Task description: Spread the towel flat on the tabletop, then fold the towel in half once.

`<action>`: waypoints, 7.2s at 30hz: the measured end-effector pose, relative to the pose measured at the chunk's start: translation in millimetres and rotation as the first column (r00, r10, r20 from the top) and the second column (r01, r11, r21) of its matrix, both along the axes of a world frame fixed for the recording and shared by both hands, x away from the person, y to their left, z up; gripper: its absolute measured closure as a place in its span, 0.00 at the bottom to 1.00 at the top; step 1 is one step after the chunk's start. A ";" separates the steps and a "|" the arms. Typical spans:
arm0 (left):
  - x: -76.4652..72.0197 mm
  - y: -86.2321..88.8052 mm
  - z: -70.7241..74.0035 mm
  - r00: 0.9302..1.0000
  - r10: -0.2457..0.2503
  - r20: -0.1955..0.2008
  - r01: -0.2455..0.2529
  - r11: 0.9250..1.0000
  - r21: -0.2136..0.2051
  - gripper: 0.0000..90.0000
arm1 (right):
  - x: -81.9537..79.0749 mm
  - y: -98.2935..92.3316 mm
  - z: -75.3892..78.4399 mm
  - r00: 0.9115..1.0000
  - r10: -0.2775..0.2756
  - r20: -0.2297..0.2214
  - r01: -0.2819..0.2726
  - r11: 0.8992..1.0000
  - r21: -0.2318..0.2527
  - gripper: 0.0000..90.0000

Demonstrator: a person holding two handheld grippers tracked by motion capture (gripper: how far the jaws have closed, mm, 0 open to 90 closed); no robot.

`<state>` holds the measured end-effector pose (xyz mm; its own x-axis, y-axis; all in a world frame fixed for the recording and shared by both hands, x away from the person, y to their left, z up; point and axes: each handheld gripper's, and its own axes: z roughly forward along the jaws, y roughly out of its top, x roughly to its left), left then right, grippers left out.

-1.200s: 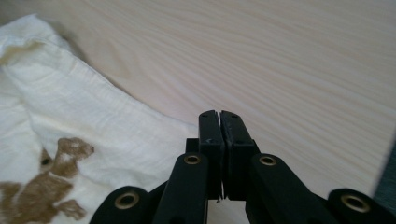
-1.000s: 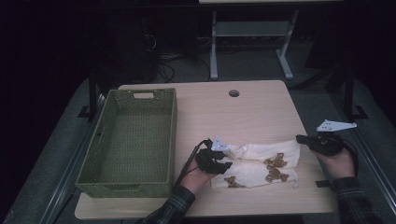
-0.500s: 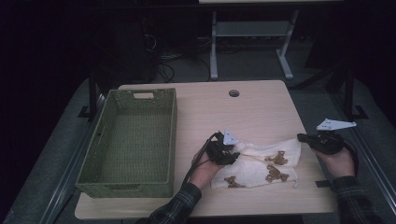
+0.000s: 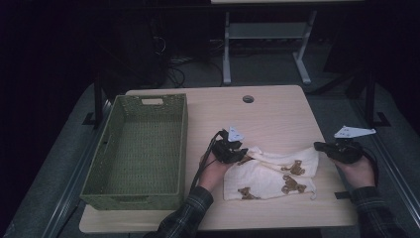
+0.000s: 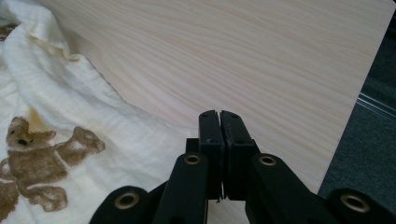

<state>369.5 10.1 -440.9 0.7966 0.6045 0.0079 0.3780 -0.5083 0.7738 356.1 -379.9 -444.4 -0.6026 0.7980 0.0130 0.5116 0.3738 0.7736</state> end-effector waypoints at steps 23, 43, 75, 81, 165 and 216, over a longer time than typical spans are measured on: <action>32.4 -8.2 -8.4 0.999 0.036 -0.023 -0.037 0.999 -0.006 0.82 | 1.8 2.4 -1.3 1.000 0.012 -0.004 -0.012 1.000 -0.002 0.98; 47.3 -35.5 -27.3 0.995 -0.045 -0.084 0.050 0.997 0.062 0.91 | 2.8 6.4 -4.0 0.999 0.029 -0.019 -0.029 1.000 0.002 0.98; 78.1 38.2 32.1 0.949 0.316 0.003 -0.315 0.944 -0.099 1.00 | 86.4 22.8 25.6 0.997 0.077 0.030 -0.080 0.991 0.105 0.98; 88.4 47.1 24.8 0.923 0.384 -0.002 -0.383 0.920 -0.083 1.00 | 115.2 35.5 24.7 0.997 0.075 0.034 -0.079 0.992 0.103 0.98; 47.3 45.5 34.7 0.933 0.360 -0.005 -0.360 0.931 -0.068 0.98 | 79.0 14.8 22.1 0.997 0.074 0.003 -0.074 0.986 0.151 0.98; -77.9 54.6 19.2 0.971 0.235 -0.039 -0.236 0.971 -0.037 0.98 | -62.8 14.4 3.4 0.985 0.170 -0.031 -0.166 0.982 0.094 0.98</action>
